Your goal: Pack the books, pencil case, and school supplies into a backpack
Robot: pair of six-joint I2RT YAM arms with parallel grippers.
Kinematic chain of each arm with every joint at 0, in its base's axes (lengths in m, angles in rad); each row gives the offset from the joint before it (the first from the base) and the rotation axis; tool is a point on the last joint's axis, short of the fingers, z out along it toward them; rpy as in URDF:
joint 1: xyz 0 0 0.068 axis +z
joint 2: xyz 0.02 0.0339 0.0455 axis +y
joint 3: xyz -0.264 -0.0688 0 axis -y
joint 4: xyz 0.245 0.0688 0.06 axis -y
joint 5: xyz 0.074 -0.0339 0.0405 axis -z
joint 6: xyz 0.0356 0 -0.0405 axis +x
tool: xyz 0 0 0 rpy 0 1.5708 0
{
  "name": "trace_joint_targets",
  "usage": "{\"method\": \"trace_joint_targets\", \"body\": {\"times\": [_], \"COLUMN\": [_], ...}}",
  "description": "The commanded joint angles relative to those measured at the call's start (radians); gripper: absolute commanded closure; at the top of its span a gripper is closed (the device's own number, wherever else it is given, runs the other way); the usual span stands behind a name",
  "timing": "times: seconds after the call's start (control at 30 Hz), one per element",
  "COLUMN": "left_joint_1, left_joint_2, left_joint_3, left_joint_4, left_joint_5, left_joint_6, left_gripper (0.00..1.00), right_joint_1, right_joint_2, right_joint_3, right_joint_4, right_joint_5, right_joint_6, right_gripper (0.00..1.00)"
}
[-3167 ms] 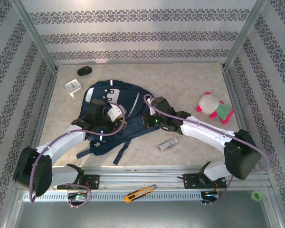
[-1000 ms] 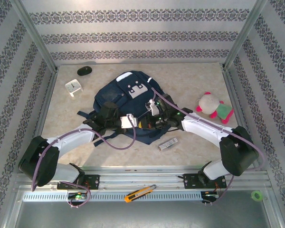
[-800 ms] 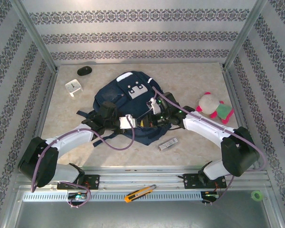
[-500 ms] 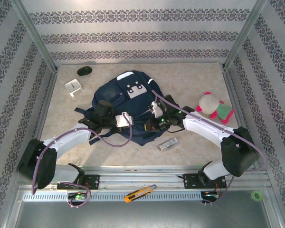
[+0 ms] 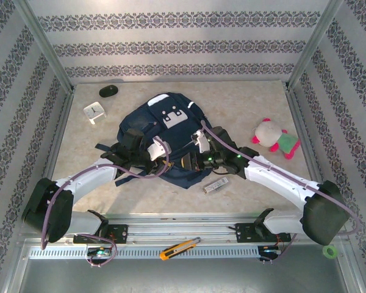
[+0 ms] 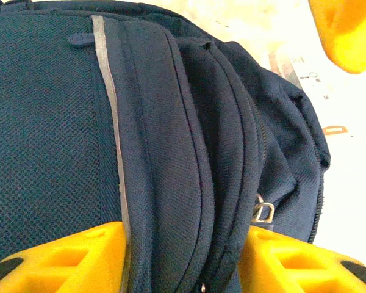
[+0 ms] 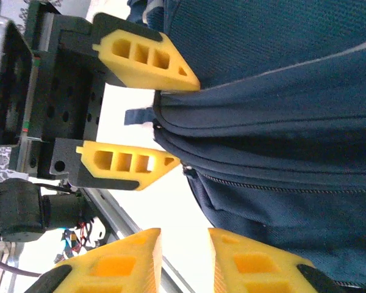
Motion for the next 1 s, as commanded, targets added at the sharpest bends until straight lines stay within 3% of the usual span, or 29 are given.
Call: {"method": "trace_joint_targets", "body": {"times": [0.0, 0.07, 0.13, 0.37, 0.57, 0.67, 0.73, 0.97], "left_joint_1": [0.012, 0.012, 0.013, 0.014, 0.013, 0.013, 0.013, 0.014], "left_joint_2": [-0.058, -0.091, -0.100, -0.075, -0.023, -0.023, -0.033, -0.071], "left_joint_3": [-0.013, 0.024, 0.043, 0.050, 0.048, 0.052, 0.045, 0.019], "left_joint_4": [-0.041, -0.177, -0.237, -0.219, -0.143, -0.127, -0.109, 0.008], "left_joint_5": [-0.073, -0.156, -0.203, -0.258, -0.255, -0.236, -0.224, -0.258], "left_joint_6": [0.000, 0.165, 0.244, 0.353, 0.378, 0.363, 0.344, 0.258], "left_gripper": [0.39, 0.30, 0.26, 0.28, 0.50, 0.61, 0.62, 0.32], "right_joint_1": [-0.007, -0.050, -0.058, -0.066, -0.065, -0.067, -0.066, -0.068], "right_joint_2": [-0.005, 0.026, 0.041, 0.110, 0.161, 0.182, 0.191, 0.191], "right_joint_3": [-0.042, -0.060, -0.066, -0.112, -0.132, -0.118, -0.089, 0.012], "right_joint_4": [0.023, 0.028, 0.048, 0.231, 0.357, 0.458, 0.506, 0.566], "right_joint_5": [0.075, 0.082, 0.094, 0.091, 0.121, 0.128, 0.129, 0.159], "right_joint_6": [0.050, 0.140, 0.197, 0.409, 0.496, 0.514, 0.502, 0.434], "right_gripper": [0.65, 0.54, 0.52, 0.49, 0.46, 0.51, 0.56, 0.72]}}
